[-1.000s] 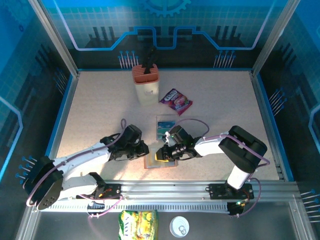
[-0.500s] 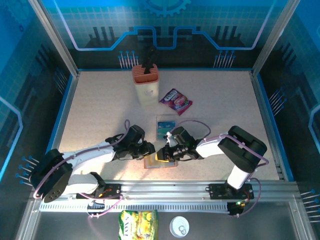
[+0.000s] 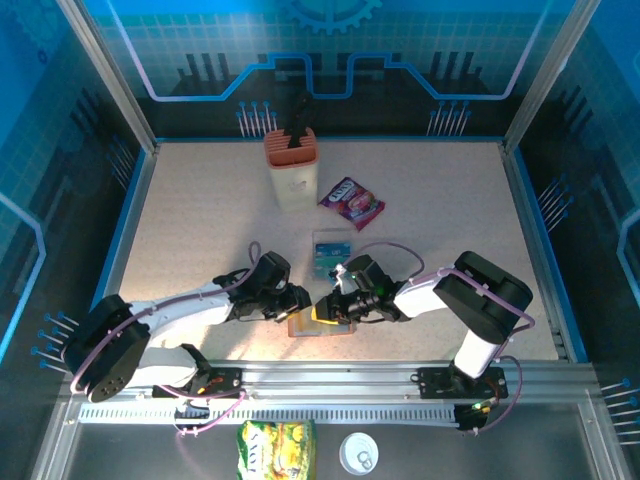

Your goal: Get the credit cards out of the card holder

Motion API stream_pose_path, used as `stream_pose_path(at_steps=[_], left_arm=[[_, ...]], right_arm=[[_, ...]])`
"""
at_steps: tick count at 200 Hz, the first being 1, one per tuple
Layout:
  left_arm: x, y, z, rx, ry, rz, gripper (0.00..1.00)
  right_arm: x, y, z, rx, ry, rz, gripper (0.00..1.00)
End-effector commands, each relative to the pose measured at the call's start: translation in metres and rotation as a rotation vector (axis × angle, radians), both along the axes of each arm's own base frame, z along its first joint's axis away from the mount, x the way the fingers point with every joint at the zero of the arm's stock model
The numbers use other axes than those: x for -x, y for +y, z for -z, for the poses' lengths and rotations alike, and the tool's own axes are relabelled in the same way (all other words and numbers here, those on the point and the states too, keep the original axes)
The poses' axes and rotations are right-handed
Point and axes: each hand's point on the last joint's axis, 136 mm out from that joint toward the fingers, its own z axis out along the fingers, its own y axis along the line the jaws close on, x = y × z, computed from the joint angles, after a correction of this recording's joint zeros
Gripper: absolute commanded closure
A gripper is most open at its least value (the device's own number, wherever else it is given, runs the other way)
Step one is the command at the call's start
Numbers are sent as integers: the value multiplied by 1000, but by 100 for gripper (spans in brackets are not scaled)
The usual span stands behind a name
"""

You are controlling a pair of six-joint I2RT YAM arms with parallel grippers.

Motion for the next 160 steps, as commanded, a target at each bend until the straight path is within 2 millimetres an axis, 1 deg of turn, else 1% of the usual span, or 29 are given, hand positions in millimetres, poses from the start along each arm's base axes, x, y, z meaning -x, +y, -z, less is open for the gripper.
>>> stream_pose_path(at_steps=[1, 14, 51, 83, 100, 122, 152, 160], left_arm=[[6, 1, 9, -7, 30, 0, 61], [6, -1, 10, -2, 31, 3, 62], [6, -6, 10, 15, 35, 12, 69], [5, -7, 5, 23, 20, 11, 81], [5, -6, 3, 25, 13, 11, 84], [5, -5, 0, 26, 5, 10, 85], [4, -7, -7, 44, -10, 18, 84], [4, -9, -10, 53, -14, 24, 84]], right_arm=[[7, -9, 16, 24, 56, 9, 74], [7, -10, 16, 6, 60, 20, 74], [7, -9, 17, -30, 77, 34, 75], [7, -8, 16, -50, 83, 43, 76], [6, -8, 15, -48, 83, 49, 77], [2, -7, 4, -41, 56, 55, 77], [-3, -14, -19, 37, -31, 31, 73], [-6, -15, -29, 51, -67, 22, 72]])
